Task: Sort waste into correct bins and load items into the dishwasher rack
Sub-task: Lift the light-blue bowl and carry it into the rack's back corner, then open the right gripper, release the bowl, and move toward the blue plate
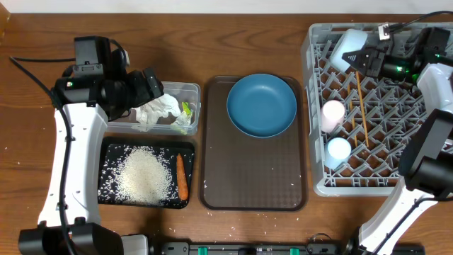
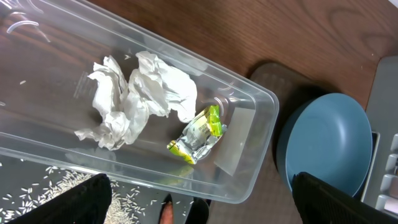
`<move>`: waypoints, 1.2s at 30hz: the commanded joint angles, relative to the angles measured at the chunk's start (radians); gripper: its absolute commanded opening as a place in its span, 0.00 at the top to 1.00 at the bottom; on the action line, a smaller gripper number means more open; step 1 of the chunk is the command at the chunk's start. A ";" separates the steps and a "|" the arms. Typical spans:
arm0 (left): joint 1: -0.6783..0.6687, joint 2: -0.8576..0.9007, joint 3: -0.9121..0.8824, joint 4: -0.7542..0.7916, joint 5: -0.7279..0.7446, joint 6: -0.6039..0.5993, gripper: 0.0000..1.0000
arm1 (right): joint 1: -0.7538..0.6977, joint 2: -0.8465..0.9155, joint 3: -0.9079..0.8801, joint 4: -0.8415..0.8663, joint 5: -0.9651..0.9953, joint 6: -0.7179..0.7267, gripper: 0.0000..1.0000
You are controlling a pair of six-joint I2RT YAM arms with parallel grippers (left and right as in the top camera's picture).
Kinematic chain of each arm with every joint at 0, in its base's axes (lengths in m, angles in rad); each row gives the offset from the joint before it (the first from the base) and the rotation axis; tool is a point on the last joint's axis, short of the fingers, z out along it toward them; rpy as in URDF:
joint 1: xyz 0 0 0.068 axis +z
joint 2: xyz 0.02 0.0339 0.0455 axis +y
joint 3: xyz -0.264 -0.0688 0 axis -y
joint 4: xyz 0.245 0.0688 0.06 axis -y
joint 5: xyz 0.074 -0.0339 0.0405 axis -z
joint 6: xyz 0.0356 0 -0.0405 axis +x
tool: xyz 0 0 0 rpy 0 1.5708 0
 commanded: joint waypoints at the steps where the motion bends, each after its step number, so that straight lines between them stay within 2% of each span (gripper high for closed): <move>1: 0.003 0.000 0.009 -0.003 -0.006 0.006 0.05 | -0.024 0.031 -0.023 -0.047 0.352 0.097 0.97; 9: 0.003 0.000 0.009 -0.003 -0.006 0.006 0.05 | -0.054 -0.014 -0.023 -0.147 0.512 0.143 0.88; 13: 0.003 0.000 0.009 -0.003 -0.006 0.006 0.05 | -0.056 -0.050 -0.023 -0.198 0.635 0.143 0.78; 16: 0.003 0.000 0.009 -0.003 -0.006 0.006 0.05 | -0.055 -0.088 -0.023 -0.213 0.658 0.147 0.68; 18: 0.003 0.000 0.009 -0.003 -0.006 0.006 0.05 | -0.055 -0.117 -0.023 -0.219 0.665 0.163 0.66; 24: 0.003 0.000 0.009 -0.003 -0.006 0.006 0.05 | -0.051 -0.233 -0.023 -0.230 0.669 0.174 0.66; 28: 0.003 0.000 0.009 -0.003 -0.006 0.006 0.05 | -0.044 -0.270 -0.023 -0.160 0.669 0.172 0.67; 32: 0.003 0.000 0.009 -0.003 -0.006 0.006 0.05 | -0.020 -0.252 -0.023 -0.060 0.669 0.171 0.80; 36: 0.003 0.000 0.009 -0.003 -0.006 0.006 0.05 | 0.021 -0.216 -0.023 0.047 0.671 0.109 0.83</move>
